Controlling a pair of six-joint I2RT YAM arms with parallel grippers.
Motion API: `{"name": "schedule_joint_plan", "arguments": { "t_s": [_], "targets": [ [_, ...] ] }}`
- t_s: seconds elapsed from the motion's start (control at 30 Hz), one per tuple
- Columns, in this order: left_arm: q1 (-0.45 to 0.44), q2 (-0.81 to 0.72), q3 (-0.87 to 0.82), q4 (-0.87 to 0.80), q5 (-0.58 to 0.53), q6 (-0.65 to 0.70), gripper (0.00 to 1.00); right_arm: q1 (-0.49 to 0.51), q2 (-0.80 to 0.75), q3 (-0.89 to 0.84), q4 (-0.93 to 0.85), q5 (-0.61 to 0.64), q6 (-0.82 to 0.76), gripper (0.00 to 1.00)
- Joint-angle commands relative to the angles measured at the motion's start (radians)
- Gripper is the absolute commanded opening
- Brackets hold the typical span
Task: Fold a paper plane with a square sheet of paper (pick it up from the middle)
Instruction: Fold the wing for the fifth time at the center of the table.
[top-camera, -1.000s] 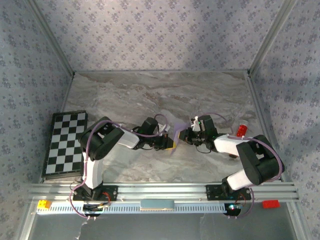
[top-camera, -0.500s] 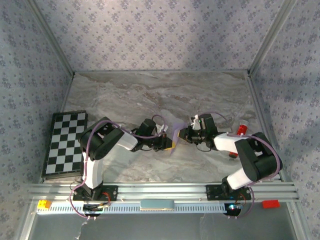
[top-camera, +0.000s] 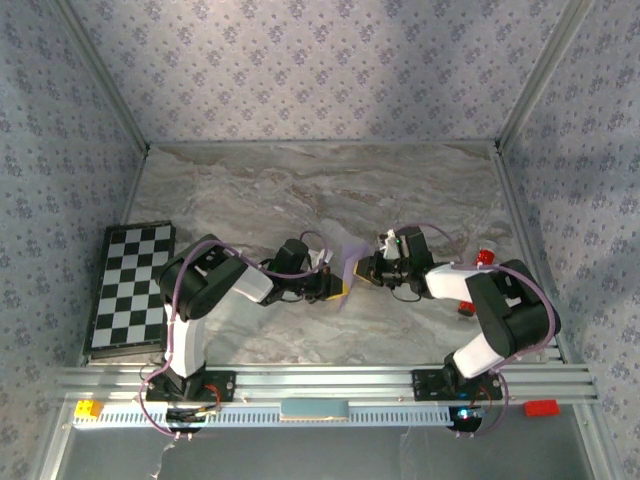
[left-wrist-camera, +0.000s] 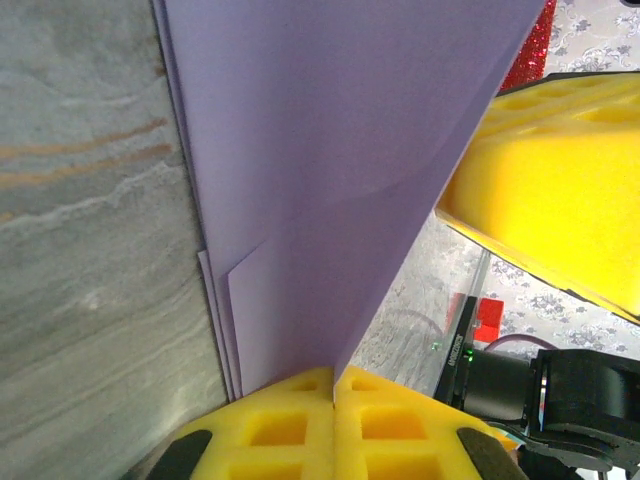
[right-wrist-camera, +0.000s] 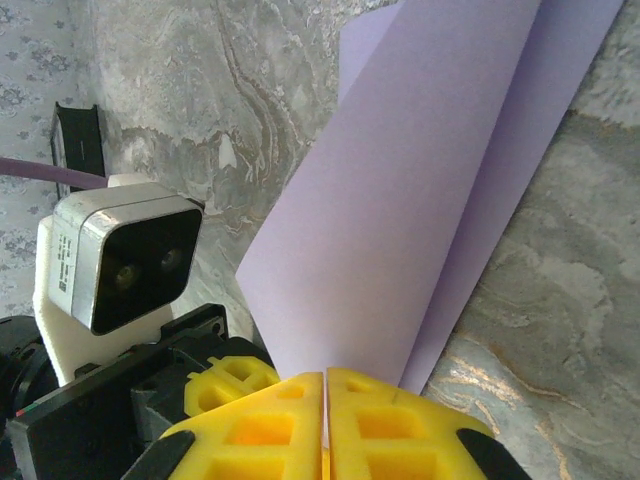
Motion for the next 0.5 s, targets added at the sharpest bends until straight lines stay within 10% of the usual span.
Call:
{"name": "schedule_joint_plan", "arguments": {
  "t_s": [0.0, 0.47],
  "targets": [
    [0.013, 0.006, -0.015, -0.056, -0.009, 0.056, 0.00, -0.012, -0.019, 0.009, -0.007, 0.013, 0.007, 0.10],
    [0.014, -0.078, -0.003, -0.237, 0.047, 0.298, 0.00, -0.014, -0.154, -0.063, -0.048, 0.031, 0.009, 0.11]
  ]
}}
